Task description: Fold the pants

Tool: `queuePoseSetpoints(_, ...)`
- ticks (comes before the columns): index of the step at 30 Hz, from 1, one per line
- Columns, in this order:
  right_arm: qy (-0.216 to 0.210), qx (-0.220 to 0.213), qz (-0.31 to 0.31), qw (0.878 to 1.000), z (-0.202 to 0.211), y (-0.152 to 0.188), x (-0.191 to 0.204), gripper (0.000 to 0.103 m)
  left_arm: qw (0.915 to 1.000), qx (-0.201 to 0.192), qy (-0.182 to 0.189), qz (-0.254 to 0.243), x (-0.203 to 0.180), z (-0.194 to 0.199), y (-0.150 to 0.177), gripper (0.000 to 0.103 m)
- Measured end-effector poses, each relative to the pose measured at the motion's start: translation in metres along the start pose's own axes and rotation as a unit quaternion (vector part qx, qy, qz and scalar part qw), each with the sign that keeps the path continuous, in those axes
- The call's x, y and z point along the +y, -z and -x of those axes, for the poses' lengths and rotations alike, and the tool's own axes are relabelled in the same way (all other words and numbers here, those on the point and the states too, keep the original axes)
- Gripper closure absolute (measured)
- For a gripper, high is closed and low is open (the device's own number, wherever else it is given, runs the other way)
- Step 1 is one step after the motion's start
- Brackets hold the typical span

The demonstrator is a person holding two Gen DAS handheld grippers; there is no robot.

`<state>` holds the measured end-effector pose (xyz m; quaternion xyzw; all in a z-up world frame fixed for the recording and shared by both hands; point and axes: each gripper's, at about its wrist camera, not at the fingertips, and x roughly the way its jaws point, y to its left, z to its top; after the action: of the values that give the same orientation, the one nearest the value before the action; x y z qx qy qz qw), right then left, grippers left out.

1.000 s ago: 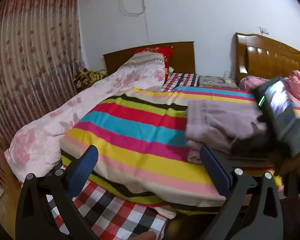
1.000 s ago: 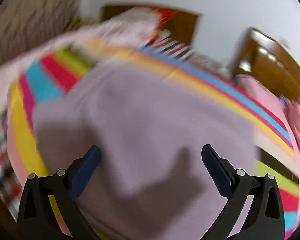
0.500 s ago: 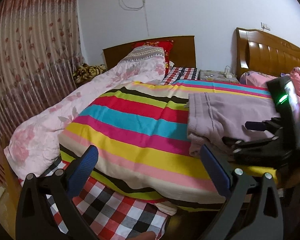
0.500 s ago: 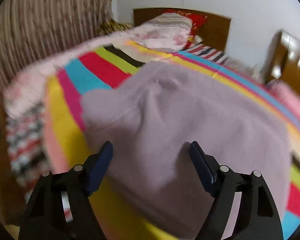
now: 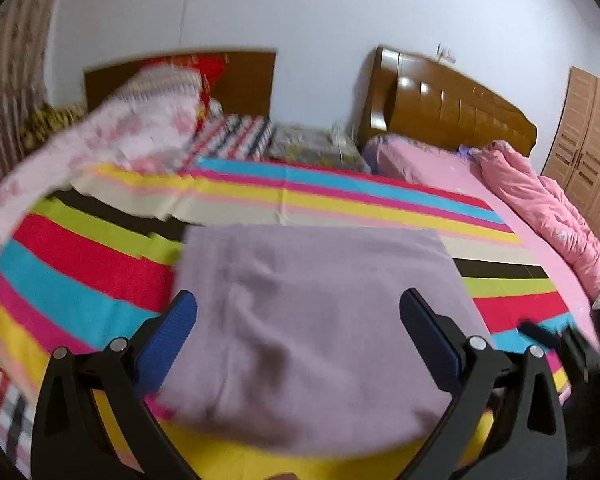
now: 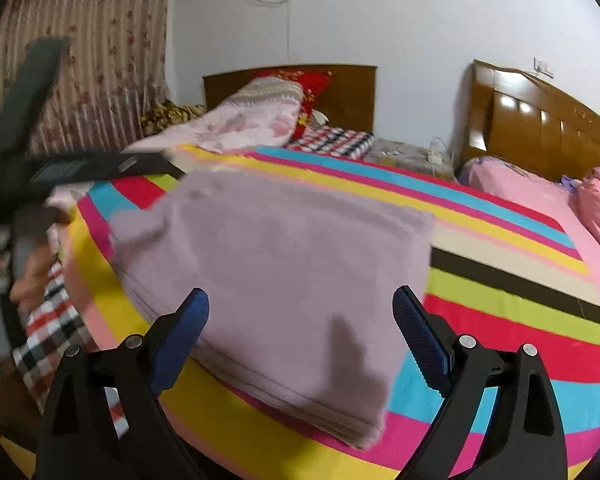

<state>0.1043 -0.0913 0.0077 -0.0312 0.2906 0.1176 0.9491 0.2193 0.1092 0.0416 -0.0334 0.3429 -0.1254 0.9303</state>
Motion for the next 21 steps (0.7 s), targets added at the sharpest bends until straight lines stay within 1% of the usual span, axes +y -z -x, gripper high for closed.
queuePoseSetpoints(1,0.0,0.005,-0.002,1.0,-0.005,0.004,-0.002,0.013,0.9999,0.015,0.002,0.003,0.003,-0.011,0.001,0.002)
queuePoseSetpoints(2,0.0,0.01,-0.003,1.0,-0.009,0.008,-0.005,0.013,0.9995,0.029,-0.008,0.002,0.005,-0.02,0.004,0.002)
queuePoseSetpoints(3,0.002,0.02,-0.004,1.0,-0.016,0.011,-0.005,0.013,0.9985,0.048,-0.027,-0.002,0.009,-0.029,0.014,0.003)
queuePoseSetpoints(4,0.011,0.044,-0.003,0.999,-0.027,0.016,-0.007,0.013,0.9976,0.059,-0.036,-0.005,0.013,-0.033,0.023,0.004)
queuePoseSetpoints(5,0.011,0.059,-0.004,0.998,-0.036,0.021,-0.007,0.011,0.9963,0.07,-0.049,-0.013,0.017,-0.037,0.034,0.011)
queuePoseSetpoints(6,0.006,0.062,-0.011,0.998,-0.038,0.027,-0.011,0.006,0.9939,0.064,-0.08,-0.043,0.02,-0.038,0.048,0.013)
queuePoseSetpoints(7,-0.003,0.066,-0.03,0.997,-0.04,0.031,-0.018,0.005,0.9918,0.052,-0.093,-0.069,0.02,-0.037,0.058,0.012)
queuePoseSetpoints(8,-0.02,0.074,-0.052,0.996,-0.044,0.035,-0.025,0.005,0.9924,0.046,-0.088,-0.072,0.025,-0.036,0.065,0.011)
queuePoseSetpoints(10,-0.045,0.077,-0.087,0.992,-0.048,0.041,-0.036,0.005,0.9949,0.045,-0.074,-0.053,0.033,-0.033,0.066,0.011)
queuePoseSetpoints(11,-0.041,0.073,-0.089,0.992,-0.045,0.042,-0.036,0.005,0.9947,0.047,-0.075,-0.053,0.034,-0.032,0.066,0.01)
queuePoseSetpoints(12,-0.027,0.063,-0.081,0.994,-0.04,0.04,-0.032,0.005,0.9942,0.048,-0.08,-0.053,0.034,-0.034,0.065,0.007)
queuePoseSetpoints(14,0.022,0.026,-0.04,0.999,-0.025,0.034,-0.014,0.005,0.9946,0.046,-0.083,-0.042,0.036,-0.037,0.067,0.003)
queuePoseSetpoints(15,0.042,0.007,-0.029,0.999,-0.018,0.031,-0.006,0.005,0.9957,0.045,-0.076,-0.029,0.04,-0.037,0.068,0.001)
queuePoseSetpoints(16,0.048,-0.018,-0.022,0.998,-0.011,0.026,0.002,0.005,0.9967,0.05,-0.063,-0.009,0.047,-0.042,0.068,0.001)
queuePoseSetpoints(17,0.032,-0.03,-0.017,0.999,-0.008,0.023,0.008,0.005,0.9973,0.058,-0.035,0.027,0.059,-0.047,0.07,0.001)
queuePoseSetpoints(18,0.015,-0.033,-0.011,0.999,-0.008,0.02,0.013,0.005,0.9978,0.051,-0.022,0.037,0.064,-0.044,0.071,0.001)
queuePoseSetpoints(19,-0.003,-0.027,0.002,1.0,-0.013,0.019,0.021,0.005,0.9981,0.051,-0.029,0.02,0.061,-0.045,0.072,0.001)
queuePoseSetpoints(20,-0.018,-0.013,0.014,1.0,-0.021,0.02,0.029,0.005,0.9981,0.048,-0.032,0.022,0.061,-0.045,0.073,0.001)
queuePoseSetpoints(21,-0.048,0.019,0.03,0.998,-0.036,0.025,0.037,0.004,0.998,0.047,-0.035,0.025,0.06,-0.044,0.073,0.001)
